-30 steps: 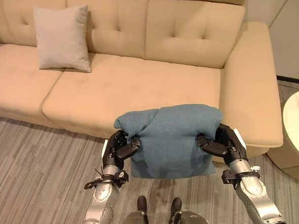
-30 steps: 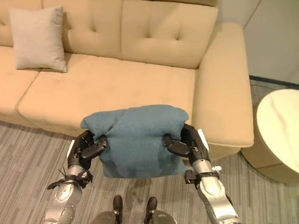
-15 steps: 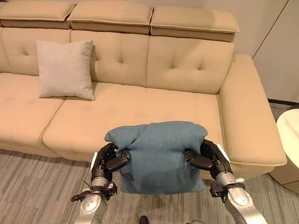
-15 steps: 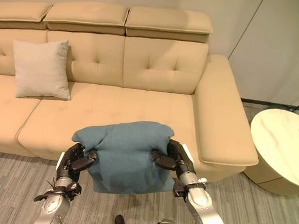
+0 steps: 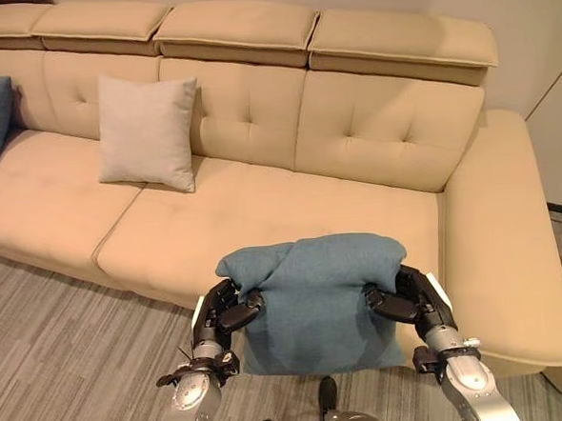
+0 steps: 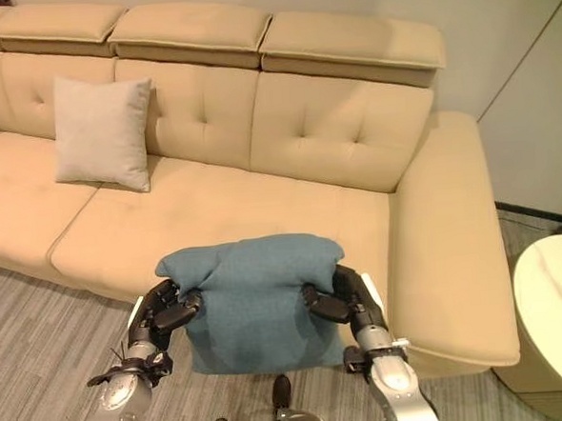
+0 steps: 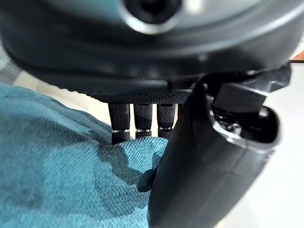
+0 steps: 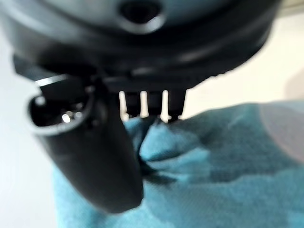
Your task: Pick up all the scattered cushions and arrange them neatly on the sofa.
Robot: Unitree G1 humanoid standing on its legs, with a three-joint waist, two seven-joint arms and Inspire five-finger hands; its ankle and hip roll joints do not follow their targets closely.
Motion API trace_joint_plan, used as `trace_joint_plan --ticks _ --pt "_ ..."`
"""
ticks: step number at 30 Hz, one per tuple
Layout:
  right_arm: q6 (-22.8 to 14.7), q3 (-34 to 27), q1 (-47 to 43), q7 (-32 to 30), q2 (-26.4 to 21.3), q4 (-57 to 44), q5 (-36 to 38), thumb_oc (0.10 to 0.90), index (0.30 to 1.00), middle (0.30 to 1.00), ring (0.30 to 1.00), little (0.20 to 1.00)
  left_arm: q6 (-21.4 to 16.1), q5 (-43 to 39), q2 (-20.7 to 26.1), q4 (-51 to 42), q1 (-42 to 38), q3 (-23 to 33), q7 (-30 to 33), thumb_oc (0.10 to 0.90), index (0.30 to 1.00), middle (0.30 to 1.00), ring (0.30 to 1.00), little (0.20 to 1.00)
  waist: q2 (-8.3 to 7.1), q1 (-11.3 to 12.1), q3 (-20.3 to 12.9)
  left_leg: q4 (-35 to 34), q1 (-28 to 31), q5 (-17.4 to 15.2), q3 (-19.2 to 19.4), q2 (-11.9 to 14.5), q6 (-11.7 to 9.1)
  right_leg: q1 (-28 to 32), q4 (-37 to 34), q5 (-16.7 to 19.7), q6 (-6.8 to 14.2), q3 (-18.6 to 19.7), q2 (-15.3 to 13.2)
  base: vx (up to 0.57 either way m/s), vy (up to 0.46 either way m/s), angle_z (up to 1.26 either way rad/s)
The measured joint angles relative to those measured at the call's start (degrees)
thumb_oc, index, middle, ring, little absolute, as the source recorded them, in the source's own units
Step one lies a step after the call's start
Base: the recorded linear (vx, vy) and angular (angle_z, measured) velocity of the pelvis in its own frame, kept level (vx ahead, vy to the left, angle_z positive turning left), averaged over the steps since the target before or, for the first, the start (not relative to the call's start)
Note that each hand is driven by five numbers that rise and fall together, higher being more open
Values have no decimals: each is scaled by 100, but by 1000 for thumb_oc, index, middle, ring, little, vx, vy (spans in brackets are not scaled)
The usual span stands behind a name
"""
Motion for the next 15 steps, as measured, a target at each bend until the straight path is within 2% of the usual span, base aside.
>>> trace_joint_plan --ticks 2,4,6,7,8,9,12,14,15 --pt "-1 -16 -32 -32 -34 -1 2 400 300 300 300 300 0 -2 -20 -1 -22 -12 -12 400 300 300 300 300 -15 -26 7 400 -188 -38 111 30 -12 118 6 -124 -143 -3 -11 127 -4 3" --pt "-1 -60 -26 -64 -38 -1 13 400 300 300 300 300 0 4 -15 -3 -105 -17 -84 400 300 300 300 300 -80 -43 38 416 -332 -51 365 172 9 219 -111 -185 -169 -23 2 150 21 7" --pt "-1 -92 -25 -73 -30 -1 15 400 300 300 300 300 0 8 -14 -9 -171 -21 -102 400 300 300 300 300 -153 -34 68 -259 -396 -18 477 339 -16 307 -219 -174 -153 -20 79 189 78 -1" --pt "-1 -95 -24 -82 -27 -1 15 400 300 300 300 300 1 8 -14 -9 -179 -25 -102 400 300 300 300 300 -155 -38 70 -315 -454 -1 451 400 -10 319 -237 -178 -159 -25 97 151 74 -8" --pt "-1 -108 -28 -119 17 5 15 400 300 300 300 300 4 15 -13 -5 -181 -26 -102 400 300 300 300 300 -209 -9 97 -790 -620 119 236 403 -177 387 -361 -178 -157 29 142 159 119 -6" --pt "-1 -119 -29 -135 24 6 15 400 300 300 300 300 20 15 -18 -4 -180 -35 -102 400 300 300 300 300 -217 -9 99 -1104 -748 190 196 397 -263 389 -385 -178 -158 27 156 177 148 -13" --pt "18 -24 -19 -153 32 10 -3 400 300 300 300 300 121 6 12 4 -77 -1 -98 400 300 300 300 300 -130 20 86 -1247 -758 379 219 426 -82 544 -381 -189 -75 136 300 158 153 -38" --pt "16 -5 80 -153 7 8 -8 400 300 300 300 300 165 11 35 4 -20 -31 -100 400 300 300 300 300 92 -8 -38 -1327 -444 496 250 385 81 673 -311 -358 61 328 408 176 235 -57" --pt "17 -1 81 -154 43 8 -9 400 300 300 300 300 166 11 51 -5 -21 -19 -101 400 300 300 300 300 136 -23 -55 -1450 -352 796 265 375 199 613 -122 -485 139 415 398 73 141 -45"
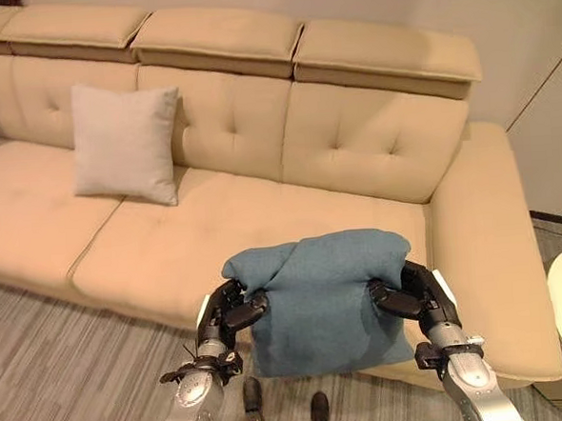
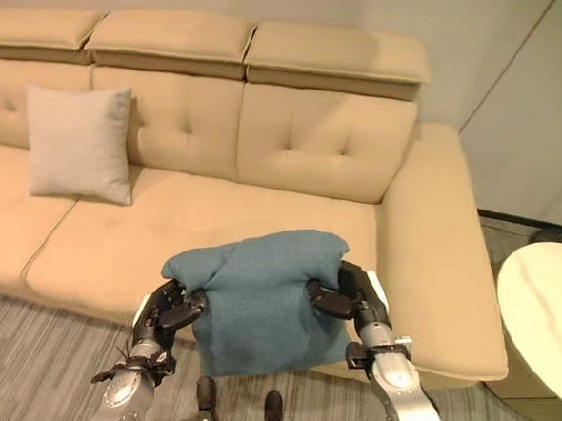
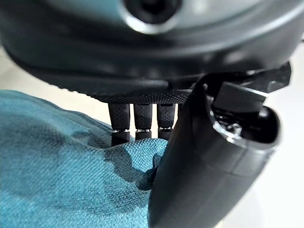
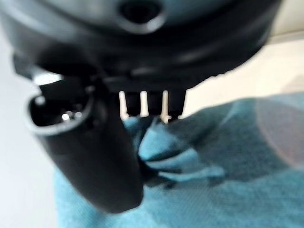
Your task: Pick up all the scattered cushions and arrange them neatly on the sofa.
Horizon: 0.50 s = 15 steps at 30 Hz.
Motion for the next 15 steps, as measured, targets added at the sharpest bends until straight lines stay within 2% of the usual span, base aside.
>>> trace_joint_plan --ticks 1,4,5,7,9,11,12,14,15 --pt "0 7 29 1 50 -2 1 400 300 300 300 300 0 0 23 -6 -16 1 0 400 300 300 300 300 -25 -28 -11 -4 56 44 70 -86 68 -80 240 -123 130 74 -100 94 204 -35" --pt "-1 7 72 14 64 -36 0 400 300 300 300 300 2 3 110 -60 -50 4 0 400 300 300 300 300 -56 -59 -21 -15 183 -67 259 -375 250 -370 1006 -542 298 230 -462 47 161 -24" --pt "3 32 20 67 70 -56 0 400 300 300 300 300 2 4 207 -87 -86 16 0 400 300 300 300 300 -53 16 -19 -55 262 -122 454 -538 333 -685 1620 -735 472 359 -671 30 165 -39" --pt "8 159 -37 142 128 -56 1 400 300 300 300 300 2 7 343 -95 -87 95 1 400 300 300 300 300 -77 75 1 -54 343 -134 569 -595 352 -984 2269 -800 580 364 -794 38 104 -36" --pt "12 223 -17 228 240 -55 0 400 300 300 300 300 1 17 466 -95 -73 184 1 400 300 300 300 300 -103 162 29 -50 516 -253 651 -587 508 -1085 2596 -839 649 284 -885 76 37 -23" --pt "14 378 -44 241 303 -56 1 400 300 300 300 300 -6 31 494 -92 -54 344 1 400 300 300 300 300 -134 173 50 -172 729 -336 698 -577 537 -1069 2573 -879 713 34 -1127 112 -11 -16" --pt "16 435 -67 277 313 -56 1 400 300 300 300 300 -14 35 503 -106 -47 434 1 400 300 300 300 300 -181 183 61 -240 841 -352 770 -576 515 -1041 2212 -791 763 -142 -1259 148 -55 -27" --pt "16 488 -150 301 310 -56 0 400 300 300 300 300 -18 34 500 -105 -35 500 4 400 300 300 300 300 -224 281 66 -364 926 -366 955 -562 463 -1166 1756 -713 716 -455 -1340 102 -62 -49" --pt "19 460 -152 286 294 -55 1 400 300 300 300 300 -14 36 503 -104 -30 479 4 400 300 300 300 300 -267 226 67 -379 938 -375 983 -570 396 -1166 1276 -80 694 -482 -1309 193 -169 -37"
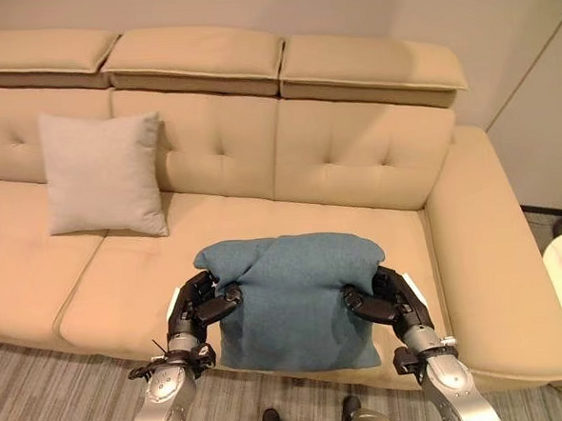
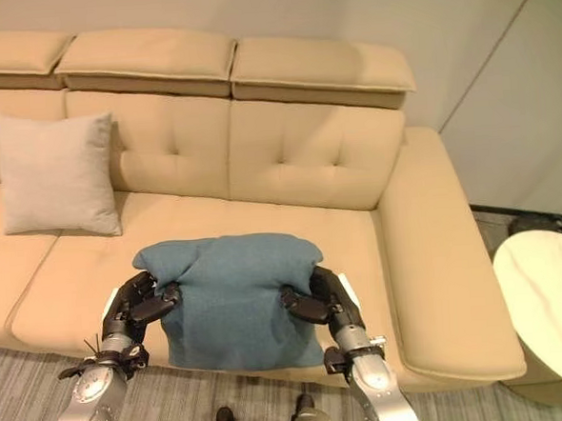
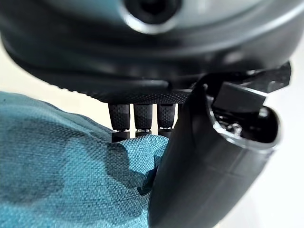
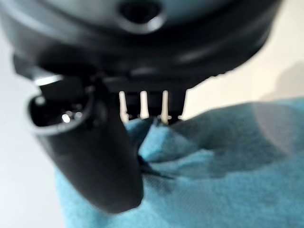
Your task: Pick up all the scattered cushions and arrange them neatly on the sofa.
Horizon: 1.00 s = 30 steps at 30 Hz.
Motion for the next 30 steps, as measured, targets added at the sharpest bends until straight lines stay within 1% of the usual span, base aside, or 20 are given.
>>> trace_joint_plan --ticks 1,2,3,4,5,6,7,8,10,11,12,14,15,16,17,19,22,24,28,30 --pt "1 -66 8 -10 -88 72 0 400 300 300 300 300 -1 19 -147 6 63 -15 -1 400 300 300 300 300 70 -80 5 -1 56 -36 -52 135 -131 151 -249 235 -150 -127 173 242 -215 0" --pt "2 -140 35 -4 -73 134 -2 400 300 300 300 300 7 31 -219 20 70 -40 -3 400 300 300 300 300 93 -118 14 25 70 -36 -132 233 -215 344 -402 243 -201 -62 352 276 -319 30" --pt "15 -381 125 -26 -127 173 -2 400 300 300 300 300 15 44 -331 8 69 -246 -28 400 300 300 300 300 90 -138 5 85 114 37 -350 485 -350 708 -854 303 -303 -144 669 168 -232 31" --pt "13 -414 108 -56 -143 170 -1 400 300 300 300 300 16 42 -358 9 66 -291 -54 400 300 300 300 300 92 -133 4 165 79 71 -378 532 -417 795 -965 303 -332 -194 717 142 -202 50" --pt "14 -483 122 -78 -163 170 0 400 300 300 300 300 33 41 -402 22 31 -343 -85 400 300 300 300 300 74 -210 7 459 -69 68 -531 589 -593 963 -1184 305 -345 -326 732 115 -43 36" --pt "13 -523 23 -90 -345 165 0 400 300 300 300 300 39 32 -495 22 30 -397 -89 400 300 300 300 300 90 -184 -11 995 -266 80 -600 591 -613 1162 -1409 333 -444 -387 718 93 -15 32" --pt "13 -516 -29 -91 -397 161 0 400 300 300 300 300 38 32 -508 9 28 -392 -89 400 300 300 300 300 127 -157 -32 1133 -324 81 -615 593 -613 1173 -1435 318 -474 -343 739 126 31 -5" --pt "12 -510 -62 -91 -422 148 0 400 300 300 300 300 38 32 -508 1 7 -381 -89 400 300 300 300 300 119 -116 -28 1338 -415 60 -708 584 -613 1179 -1447 356 -665 -257 749 89 46 -27" --pt "11 -509 -75 -96 -458 142 1 400 300 300 300 300 38 34 -523 3 -20 -375 -90 400 300 300 300 300 87 -100 -10 1415 -545 -76 -927 630 -661 1235 -1526 338 -779 -189 744 91 55 -19" --pt "11 -522 -73 -116 -469 143 2 400 300 300 300 300 37 37 -526 -6 -46 -390 -90 400 300 300 300 300 82 -90 -8 1174 -650 -63 -1019 626 -691 1250 -1582 342 -824 -152 750 118 114 -13" --pt "11 -529 -52 -156 -473 150 4 400 300 300 300 300 38 39 -527 -8 -57 -423 -89 400 300 300 300 300 75 -94 0 1086 -882 -52 -1095 647 -702 1263 -1613 349 -811 -109 779 117 115 -32" --pt "12 -521 -47 -182 -472 151 -1 400 300 300 300 300 38 36 -528 -5 -41 -438 -88 400 300 300 300 300 98 -82 -5 833 -933 -15 -1174 619 -698 1262 -1622 363 -782 -70 832 133 168 -31" --pt "16 -527 2 -211 -478 155 -21 400 300 300 300 300 43 36 -526 12 -24 -491 -87 400 300 300 300 300 186 -113 -13 629 -935 96 -1192 656 -641 1341 -1628 340 -726 -40 965 124 158 -39" --pt "14 -538 49 -213 -513 152 -24 400 300 300 300 300 44 37 -534 10 15 -528 -89 400 300 300 300 300 331 -129 -71 514 -853 330 -1213 684 -574 1347 -1591 275 -643 24 1100 80 96 -41" --pt "17 -553 45 -225 -433 196 -32 400 300 300 300 300 47 38 -480 29 -7 -554 -90 400 300 300 300 300 315 -151 -76 451 -791 344 -1186 717 -615 1361 -1575 242 -618 76 1104 93 104 -23" --pt "20 -560 96 -250 -335 158 -47 400 300 300 300 300 62 36 -408 13 -21 -555 -88 400 300 300 300 300 217 -241 -68 216 -677 387 -1148 536 -518 1328 -1510 183 -465 97 933 164 185 -6" --pt "21 -528 64 -247 -234 153 -84 400 300 300 300 300 72 37 -266 -15 -12 -531 -89 400 300 300 300 300 237 -208 -77 -34 -448 386 -974 308 -395 1337 -1437 134 -318 274 685 88 109 -15" --pt "21 -429 34 -217 -240 152 -103 400 300 300 300 300 71 38 -192 -57 -68 -454 -87 400 300 300 300 300 230 -181 -75 -42 -447 381 -975 186 -386 1333 -1429 98 -251 306 573 38 55 -1" --pt "35 -252 -123 -224 -221 153 -104 400 300 300 300 300 65 83 -83 -58 -212 -305 -59 400 300 300 300 300 231 -44 -74 -60 -447 380 -956 110 -386 1339 -1459 79 -206 363 490 10 35 1" --pt "65 -65 -539 -444 -217 177 -168 400 300 300 300 300 66 200 25 -55 -521 -268 187 400 300 300 300 300 246 -19 -65 -62 -590 379 -956 131 -384 1210 -1495 97 -200 374 513 -48 9 2"
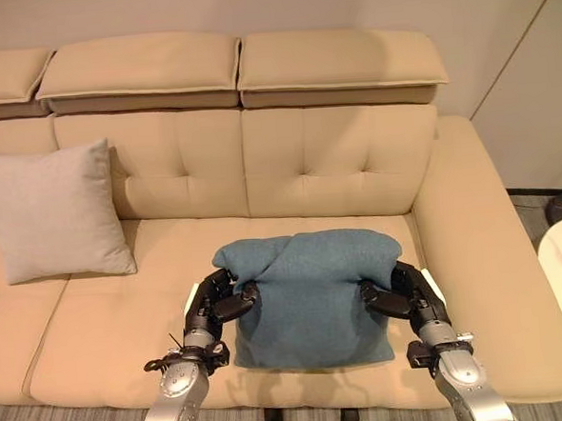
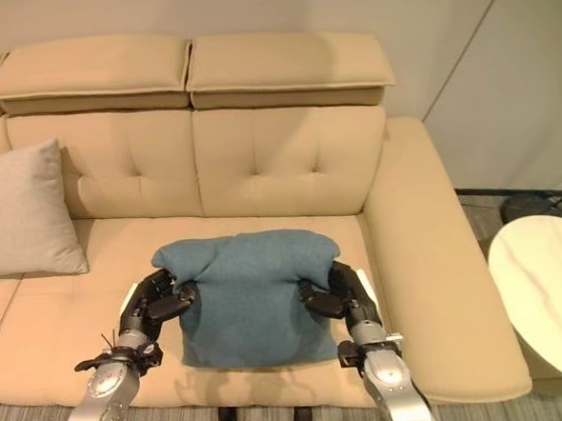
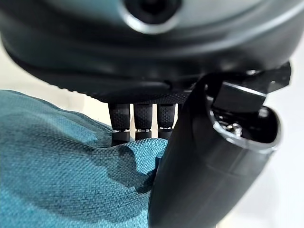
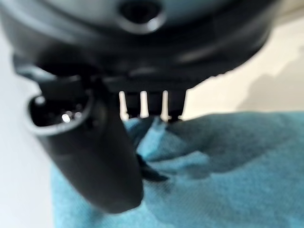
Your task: Pick up all the scattered cushions and arrange them neatly on the sofa.
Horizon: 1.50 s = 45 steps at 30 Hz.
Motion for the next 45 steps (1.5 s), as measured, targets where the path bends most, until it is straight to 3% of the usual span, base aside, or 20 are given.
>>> trace_joint_plan --ticks 6,7,11,16,19,20,22,23,24,25,26,27,29,30,31,34,41,45 --pt "-5 163 -2132 -997 -142 671 -324 400 300 300 300 300 -158 102 119 520 -1964 -233 940 400 300 300 300 300 36 56 18 151 -875 123 3 99 37 -811 -19 247 -30 21 101 -129 -16 -6" --pt "-6 302 -3230 -1338 -338 1258 -436 400 300 300 300 300 -185 293 380 1108 -3108 -562 1201 400 300 300 300 300 75 74 101 352 -1337 146 19 128 35 -1233 57 337 -47 28 112 -133 -32 -6" --pt "-40 417 -4373 -1827 -654 1574 -755 400 300 300 300 300 -311 512 555 1457 -4228 -674 1545 400 300 300 300 300 159 70 407 401 -1636 198 16 140 31 -1548 146 380 -76 39 122 -43 -27 -2" --pt "-41 764 -5084 -2259 -892 1824 -958 400 300 300 300 300 -431 606 679 1900 -4983 -898 1856 400 300 300 300 300 144 64 431 381 -1939 198 -16 165 31 -1889 173 373 -86 72 148 -26 4 -2" --pt "-42 914 -5070 -2305 -875 1965 -1005 400 300 300 300 300 -496 606 680 2093 -4976 -951 1861 400 300 300 300 300 91 52 538 395 -1936 198 -43 173 31 -1991 347 333 -44 154 140 -31 0 -9" --pt "-42 905 -5061 -2322 -860 1981 -1005 400 300 300 300 300 -542 606 662 2092 -4971 -943 1862 400 300 300 300 300 94 24 633 418 -1936 200 -45 179 33 -2079 553 283 -9 158 128 -45 3 -14" --pt "-87 883 -5033 -2363 -799 2042 -1005 400 300 300 300 300 -638 605 555 2093 -4955 -873 1871 400 300 300 300 300 147 -16 818 456 -1928 281 -141 213 155 -2815 1785 -84 85 205 68 -10 -6 -11" --pt "-124 859 -4972 -2365 -781 2050 -1004 400 300 300 300 300 -672 602 504 2103 -4940 -868 1878 400 300 300 300 300 165 -70 829 458 -1939 280 -203 182 154 -2928 1738 -258 56 233 86 4 -19 5" --pt "-134 829 -4905 -2369 -756 2051 -1002 400 300 300 300 300 -679 604 482 2117 -4939 -879 1874 400 300 300 300 300 148 -92 825 458 -1939 278 -190 119 151 -2874 1294 -137 32 319 64 -2 -16 36" --pt "-143 796 -4857 -2381 -751 2052 -999 436 354 354 354 354 -681 609 452 2103 -4952 -896 1847 467 401 401 401 401 84 -195 825 462 -1929 274 -191 -56 147 -2736 558 323 4 353 -38 -21 -23 52" --pt "-168 763 -4852 -2362 -754 2050 -1000 678 716 716 716 716 -714 636 424 2085 -4953 -872 1832 800 900 900 900 900 47 -251 835 480 -1901 209 -190 -179 78 -2667 286 820 -276 291 -103 -50 -29 26" --pt "-220 750 -4878 -2355 -680 2049 -998 800 900 900 900 900 -760 721 499 2091 -4941 -800 1832 800 900 900 900 900 -33 -157 904 1258 -2368 -193 -85 -112 -109 -2613 197 964 -331 384 -122 -58 -29 -2" --pt "-225 771 -4831 -2285 -679 2048 -999 800 900 900 900 900 -750 758 515 2135 -4918 -723 1834 800 900 900 900 900 -28 -159 902 615 -2373 -127 -53 45 -13 -2526 172 962 -333 373 -4 -28 -18 -25" --pt "-224 774 -4832 -2240 -685 2049 -997 800 900 900 900 900 -750 786 541 2134 -4901 -699 1833 800 900 900 900 900 -20 -135 901 479 -2310 321 -46 144 -54 -2490 165 958 -331 375 101 -2 -16 -43" --pt "-224 788 -4828 -2229 -694 2044 -999 800 900 900 900 900 -749 791 586 2135 -4866 -694 1833 800 900 900 900 900 -1 -89 893 463 -2223 540 -45 262 -75 -2449 158 917 -303 398 213 -18 -33 -34" --pt "-226 717 -4811 -2180 -837 2035 -1002 800 900 900 900 900 -747 850 602 2109 -4892 -714 1743 800 900 900 900 900 -2 -208 893 368 -2188 516 -139 183 -84 -2428 165 899 -280 308 155 -16 -38 7" --pt "-220 660 -4817 -1882 -1383 2070 -1007 800 900 900 900 900 -739 820 1103 2156 -4732 -598 1437 800 900 900 900 900 1 -46 895 143 -2036 511 -230 142 -88 -2331 156 852 -150 264 113 0 -24 6" --pt "-201 479 -4724 -1811 -1821 2284 -1003 800 900 900 900 900 -725 625 1359 2204 -4193 -134 1342 800 900 900 900 900 3 -51 895 48 -1775 510 -279 148 -90 -2033 43 835 -125 154 117 12 -18 5"
